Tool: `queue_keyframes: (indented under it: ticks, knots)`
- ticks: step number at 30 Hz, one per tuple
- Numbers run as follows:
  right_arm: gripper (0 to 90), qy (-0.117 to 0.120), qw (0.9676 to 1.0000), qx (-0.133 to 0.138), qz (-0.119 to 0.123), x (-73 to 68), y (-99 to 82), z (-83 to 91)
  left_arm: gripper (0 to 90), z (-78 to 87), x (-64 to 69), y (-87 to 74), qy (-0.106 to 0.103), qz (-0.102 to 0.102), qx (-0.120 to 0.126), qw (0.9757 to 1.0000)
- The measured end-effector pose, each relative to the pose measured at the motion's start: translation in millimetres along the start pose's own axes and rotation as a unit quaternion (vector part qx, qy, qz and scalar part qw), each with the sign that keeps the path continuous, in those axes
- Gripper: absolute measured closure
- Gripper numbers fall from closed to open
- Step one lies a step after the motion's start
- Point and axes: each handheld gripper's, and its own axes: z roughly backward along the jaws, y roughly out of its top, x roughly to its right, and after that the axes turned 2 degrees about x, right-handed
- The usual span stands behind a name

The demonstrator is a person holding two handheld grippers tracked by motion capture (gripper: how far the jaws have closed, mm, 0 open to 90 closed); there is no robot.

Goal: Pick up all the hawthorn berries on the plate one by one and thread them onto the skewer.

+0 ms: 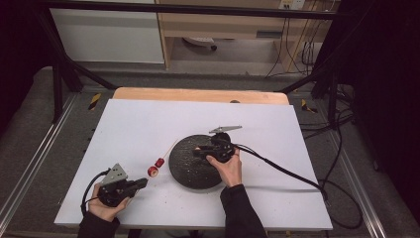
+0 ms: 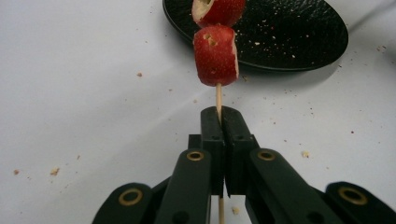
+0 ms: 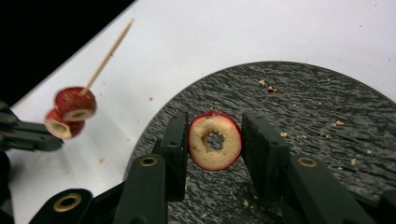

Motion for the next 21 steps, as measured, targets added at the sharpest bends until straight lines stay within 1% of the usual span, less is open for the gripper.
queue_keyframes:
  ticks: [1,2,3,7,11,15,18,20,21]
  knots:
    - [63.2,0.000,1.0000,0.000,0.000,0.0,0.0,0.0,88.4,0.0,0.0,0.0,0.000,0.000,0.000,1.0000]
    - [63.2,0.001,1.0000,0.007,-0.004,0.2,-2.9,1.3,88.4,-1.3,1.4,0.5,-0.001,0.000,0.000,1.0000]
    - [63.2,0.004,0.9996,0.025,-0.012,0.7,-8.9,3.6,88.4,-3.0,3.0,1.2,-0.002,-0.004,-0.001,1.0000]
    - [63.2,0.016,0.9976,0.059,-0.032,1.1,-17.8,8.0,88.4,-6.5,7.3,2.6,-0.006,-0.006,-0.002,1.0000]
    - [63.3,0.024,0.9938,0.095,-0.052,1.0,-25.9,13.7,88.4,-9.8,11.9,4.2,-0.009,-0.010,-0.002,0.9999]
    - [63.3,0.030,0.9885,0.130,-0.072,1.8,-33.8,18.7,88.4,-12.9,16.5,6.6,-0.011,-0.012,-0.001,0.9999]
    - [63.3,0.032,0.9854,0.147,-0.081,2.7,-39.5,21.3,88.4,-14.4,19.7,8.4,-0.012,-0.013,0.002,0.9998]
    - [63.3,0.035,0.9822,0.161,-0.091,2.9,-43.3,23.6,88.4,-15.9,21.8,9.3,-0.013,-0.013,0.004,0.9998]
    - [63.3,0.034,0.9814,0.165,-0.092,2.9,-44.6,24.8,88.4,-16.7,23.0,9.7,-0.013,-0.014,0.003,0.9998]
